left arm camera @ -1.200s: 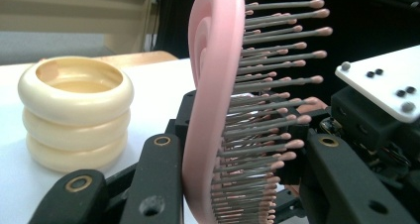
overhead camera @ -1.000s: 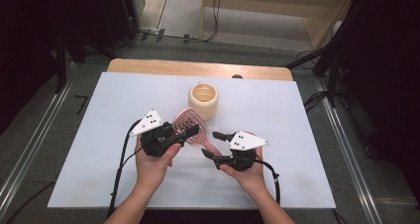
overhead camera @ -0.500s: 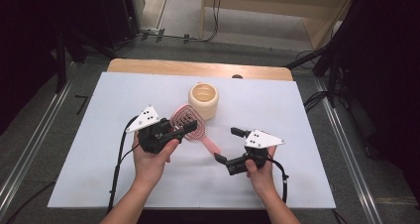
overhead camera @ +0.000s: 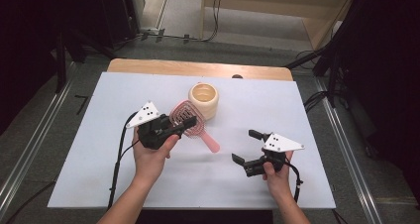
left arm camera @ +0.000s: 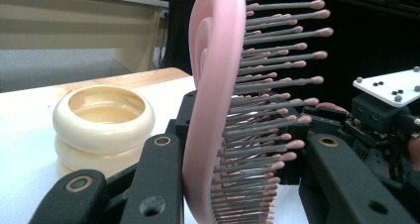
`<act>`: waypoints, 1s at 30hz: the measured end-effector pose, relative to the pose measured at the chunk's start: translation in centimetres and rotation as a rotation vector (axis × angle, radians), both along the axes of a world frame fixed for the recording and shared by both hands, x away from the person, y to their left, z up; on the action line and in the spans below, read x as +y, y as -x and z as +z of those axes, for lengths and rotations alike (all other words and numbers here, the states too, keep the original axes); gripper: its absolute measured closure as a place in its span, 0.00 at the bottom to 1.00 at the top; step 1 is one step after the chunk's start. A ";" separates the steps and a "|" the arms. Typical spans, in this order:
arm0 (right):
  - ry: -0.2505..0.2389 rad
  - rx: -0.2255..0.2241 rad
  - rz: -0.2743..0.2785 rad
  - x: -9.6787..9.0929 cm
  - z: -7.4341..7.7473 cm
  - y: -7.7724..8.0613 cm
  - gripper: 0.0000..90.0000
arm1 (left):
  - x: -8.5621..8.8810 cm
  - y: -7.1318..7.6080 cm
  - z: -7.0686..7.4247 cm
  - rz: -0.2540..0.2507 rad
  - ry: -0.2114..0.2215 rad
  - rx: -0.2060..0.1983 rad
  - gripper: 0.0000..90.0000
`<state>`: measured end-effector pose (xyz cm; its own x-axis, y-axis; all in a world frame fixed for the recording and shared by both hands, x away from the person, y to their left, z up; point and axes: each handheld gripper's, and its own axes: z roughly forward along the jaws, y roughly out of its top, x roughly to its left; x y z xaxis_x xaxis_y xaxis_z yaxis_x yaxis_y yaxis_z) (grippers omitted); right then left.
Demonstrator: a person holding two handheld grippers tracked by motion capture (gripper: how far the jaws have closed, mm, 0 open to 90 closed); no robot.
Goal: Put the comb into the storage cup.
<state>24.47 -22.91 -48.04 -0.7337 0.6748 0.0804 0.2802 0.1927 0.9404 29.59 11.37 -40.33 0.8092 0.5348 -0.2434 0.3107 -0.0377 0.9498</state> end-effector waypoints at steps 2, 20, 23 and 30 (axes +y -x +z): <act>0.003 -0.001 -0.010 -0.4 -0.1 0.1 0.00 | 0.0 -0.1 0.1 0.000 0.004 0.003 0.72; 0.007 0.009 -0.048 -3.2 -0.7 1.0 0.00 | 0.8 -1.7 1.5 0.029 0.018 -0.013 0.72; 0.006 0.012 -0.053 -3.5 -0.9 1.2 0.00 | 0.9 -2.1 1.7 0.033 0.020 -0.015 0.72; 0.010 0.012 -0.068 -4.7 -1.3 1.5 0.00 | 1.1 -2.7 2.3 0.044 0.020 -0.019 0.72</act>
<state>22.95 -27.59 -49.38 -0.6854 0.7235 0.0822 0.3043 0.1821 0.9350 32.31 12.48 -38.07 0.7897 0.5651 -0.2388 0.2932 -0.0057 0.9560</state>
